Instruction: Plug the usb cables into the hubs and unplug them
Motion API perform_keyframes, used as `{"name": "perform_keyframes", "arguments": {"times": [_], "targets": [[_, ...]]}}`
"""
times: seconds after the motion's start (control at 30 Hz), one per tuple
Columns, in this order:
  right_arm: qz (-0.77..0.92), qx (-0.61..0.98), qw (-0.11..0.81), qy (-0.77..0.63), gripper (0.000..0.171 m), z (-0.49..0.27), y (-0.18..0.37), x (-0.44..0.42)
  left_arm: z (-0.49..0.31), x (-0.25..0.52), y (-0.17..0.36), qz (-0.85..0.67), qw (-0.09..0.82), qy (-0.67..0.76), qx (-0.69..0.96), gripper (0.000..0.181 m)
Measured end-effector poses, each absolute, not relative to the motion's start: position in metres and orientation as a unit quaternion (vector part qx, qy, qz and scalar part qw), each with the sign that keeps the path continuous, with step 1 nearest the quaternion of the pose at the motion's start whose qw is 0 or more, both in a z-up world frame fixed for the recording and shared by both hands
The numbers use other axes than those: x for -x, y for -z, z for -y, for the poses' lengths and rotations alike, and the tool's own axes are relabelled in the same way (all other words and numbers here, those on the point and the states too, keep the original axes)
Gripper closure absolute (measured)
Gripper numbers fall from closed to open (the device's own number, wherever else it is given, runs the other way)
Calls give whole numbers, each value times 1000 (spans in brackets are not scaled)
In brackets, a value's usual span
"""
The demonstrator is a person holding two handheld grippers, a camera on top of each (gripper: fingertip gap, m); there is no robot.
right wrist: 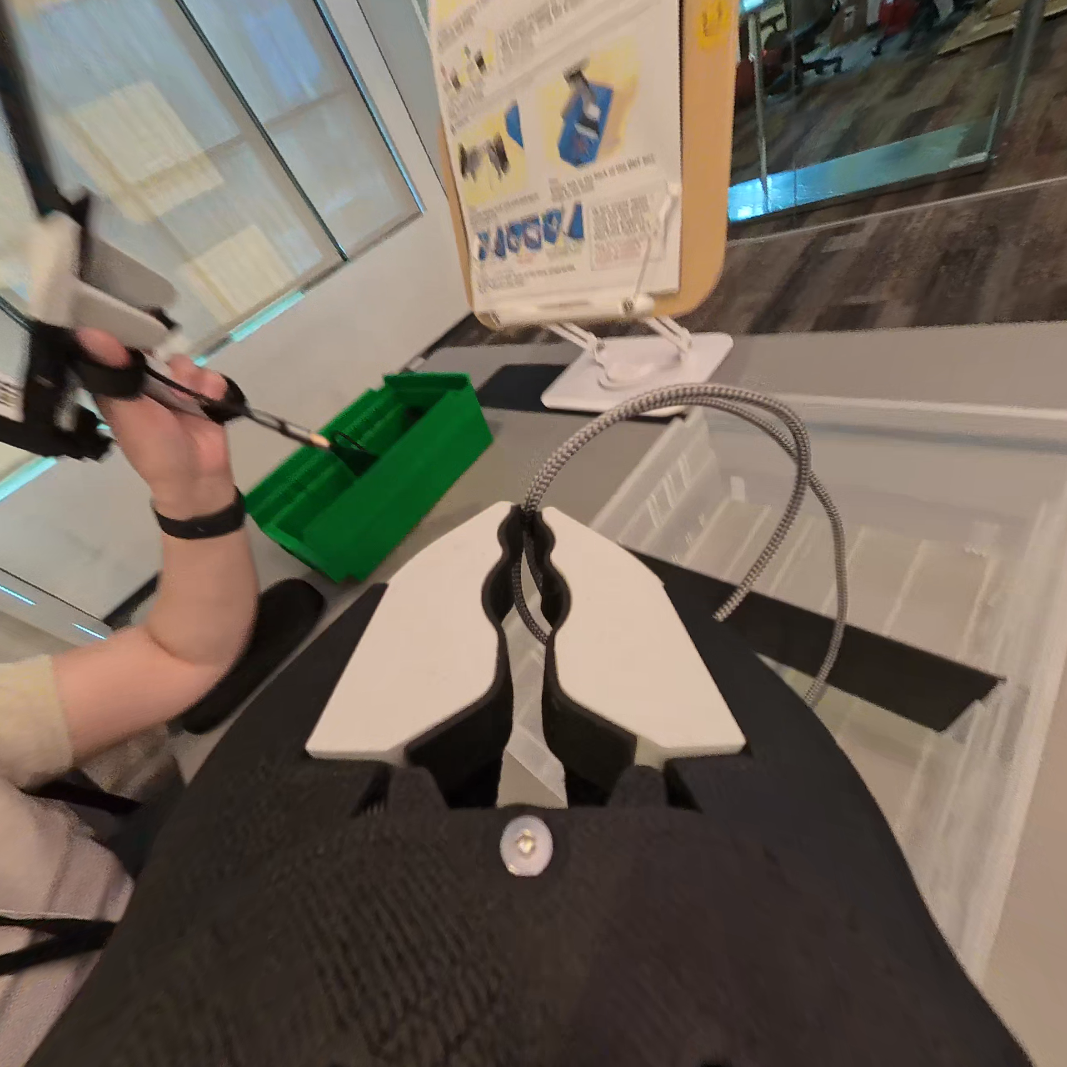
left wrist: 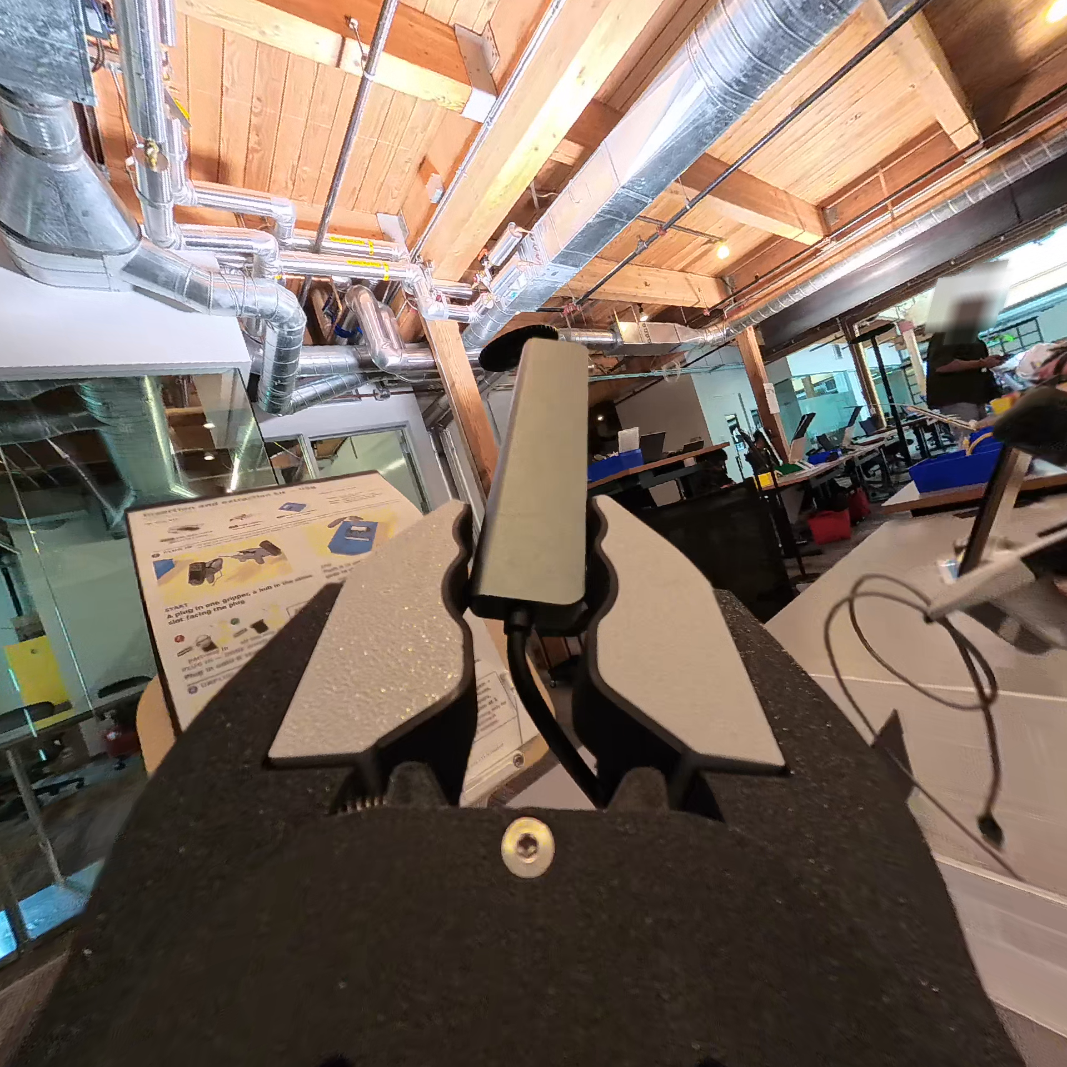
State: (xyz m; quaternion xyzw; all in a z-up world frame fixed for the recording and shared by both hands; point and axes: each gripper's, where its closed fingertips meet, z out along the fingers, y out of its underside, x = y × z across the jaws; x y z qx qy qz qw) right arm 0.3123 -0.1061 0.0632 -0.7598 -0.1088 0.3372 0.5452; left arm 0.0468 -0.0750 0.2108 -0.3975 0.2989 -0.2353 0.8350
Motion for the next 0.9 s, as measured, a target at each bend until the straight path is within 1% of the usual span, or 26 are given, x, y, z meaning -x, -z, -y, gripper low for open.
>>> {"name": "perform_keyframes", "arguments": {"times": [0.03, 0.17, 0.27, 0.53, 0.9], "targets": [[112, 770, 538, -324, 168, 106, -47, -312, 76, -48, -210, -300, 840, 228, 391, 145], [137, 824, 458, -305, 168, 116, 12, -306, 84, -49, -211, -302, 864, 190, 355, 146], [160, 852, 427, -257, 167, 118, 37, -309, 84, -54, -209, -315, 866, 162, 354, 146], [183, 872, 380, -247, 167, 115, 63, -297, 52, -71, -183, -340, 815, 127, 451, 145], [223, 900, 306, -218, 167, 117, 93, -288, 39, -79, -169, -358, 790, 116, 484, 145]]}}
